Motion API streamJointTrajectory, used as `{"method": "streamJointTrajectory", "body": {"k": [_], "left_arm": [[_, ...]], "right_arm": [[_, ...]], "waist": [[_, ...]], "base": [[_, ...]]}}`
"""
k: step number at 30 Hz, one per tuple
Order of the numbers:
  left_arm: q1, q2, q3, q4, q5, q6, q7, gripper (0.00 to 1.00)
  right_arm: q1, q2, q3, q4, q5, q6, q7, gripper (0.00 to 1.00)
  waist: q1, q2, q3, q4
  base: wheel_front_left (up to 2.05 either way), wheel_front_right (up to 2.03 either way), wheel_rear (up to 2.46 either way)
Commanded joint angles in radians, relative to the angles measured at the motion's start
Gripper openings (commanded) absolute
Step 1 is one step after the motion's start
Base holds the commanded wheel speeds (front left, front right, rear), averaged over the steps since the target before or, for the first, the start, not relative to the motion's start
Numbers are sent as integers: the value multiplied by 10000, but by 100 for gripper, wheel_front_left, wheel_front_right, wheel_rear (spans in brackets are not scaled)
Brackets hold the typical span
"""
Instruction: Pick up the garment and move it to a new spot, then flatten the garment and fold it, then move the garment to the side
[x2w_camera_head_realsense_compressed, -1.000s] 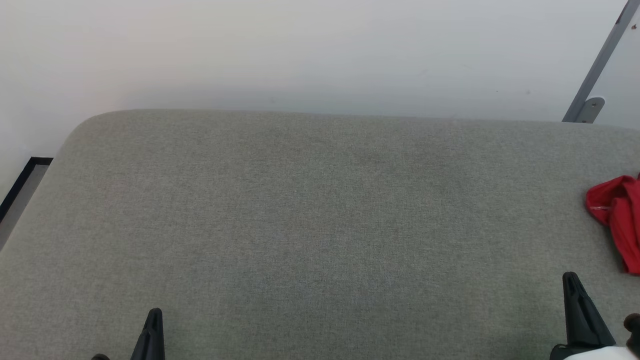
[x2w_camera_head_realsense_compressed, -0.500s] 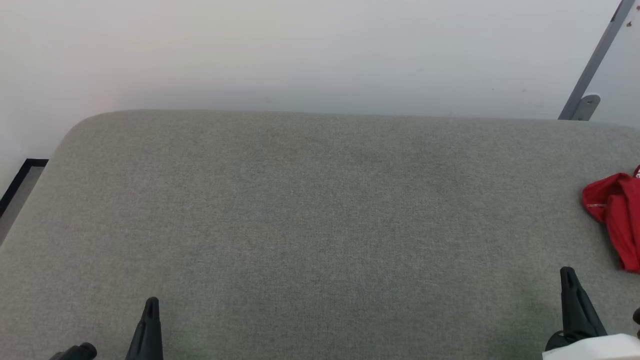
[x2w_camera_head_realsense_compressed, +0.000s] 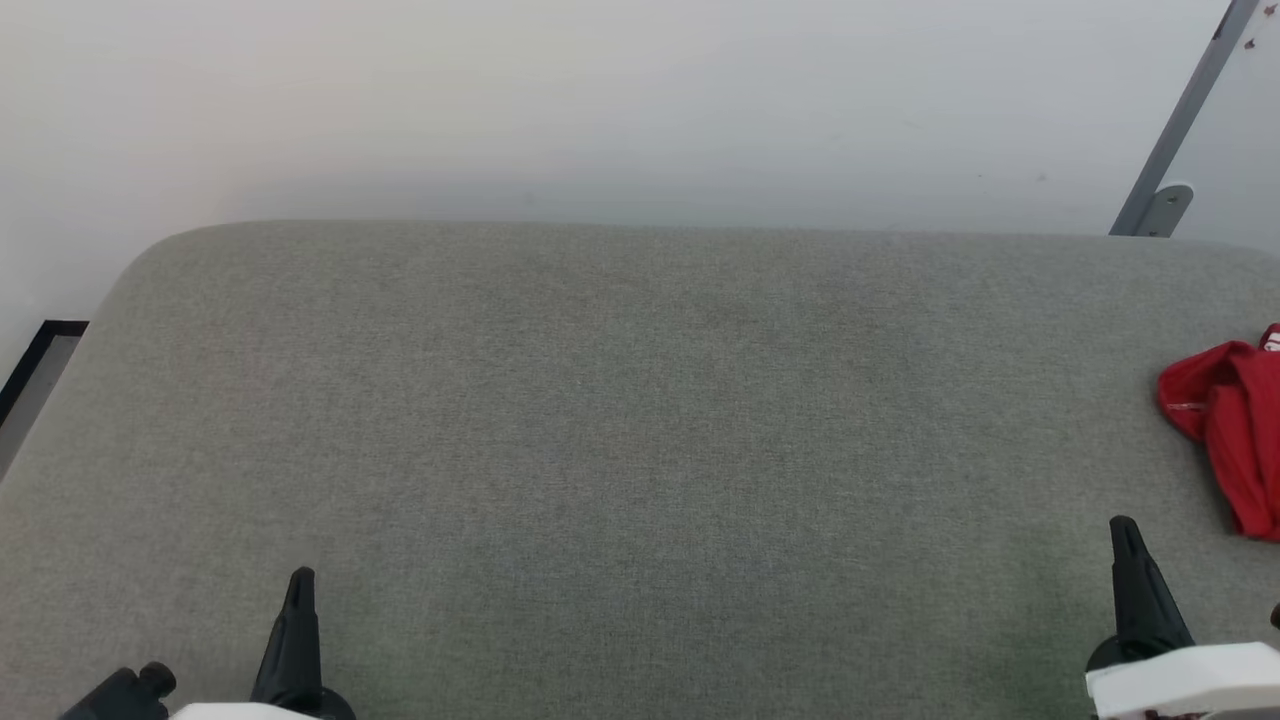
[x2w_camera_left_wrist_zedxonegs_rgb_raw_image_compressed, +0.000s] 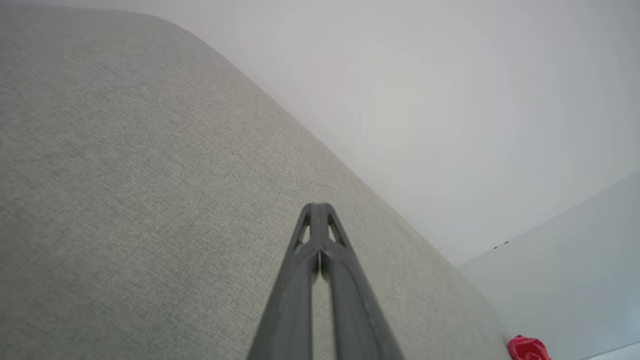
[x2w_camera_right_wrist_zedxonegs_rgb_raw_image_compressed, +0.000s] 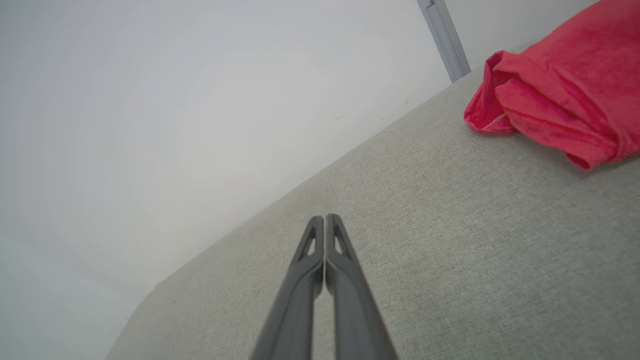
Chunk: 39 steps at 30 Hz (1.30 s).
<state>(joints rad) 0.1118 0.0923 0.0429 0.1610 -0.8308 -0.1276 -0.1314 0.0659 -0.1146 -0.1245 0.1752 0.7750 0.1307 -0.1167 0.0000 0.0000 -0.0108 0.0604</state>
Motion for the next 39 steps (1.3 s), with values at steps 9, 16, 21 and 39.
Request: {"method": "streamJointTrajectory", "body": {"k": [9, 16, 21, 39], "left_arm": [[-542, -9, 104, 40, -1361, -18, 354, 0], [-747, -36, 146, 128, -2153, -21, 570, 0], [-874, -53, 176, 190, -2667, -23, 716, 0], [-1322, -112, 287, 391, -4336, -31, 1229, 0]], "right_arm": [[-495, 69, 25, 21, 1368, 1, 377, 0], [-655, 138, 35, 95, 2188, 1, 603, 0], [-739, 186, 42, 152, 2733, 1, 755, 0], [-1082, 332, 63, 329, 4507, 1, 1252, 0]], "waist": [[0, 0, 14, -63], [0, 0, 25, -108], [0, 0, 32, -141], [0, 0, 59, -257]], "base": [[0, 0, 0], [0, 0, 0], [0, 0, 0], [0, 0, 0]]}}
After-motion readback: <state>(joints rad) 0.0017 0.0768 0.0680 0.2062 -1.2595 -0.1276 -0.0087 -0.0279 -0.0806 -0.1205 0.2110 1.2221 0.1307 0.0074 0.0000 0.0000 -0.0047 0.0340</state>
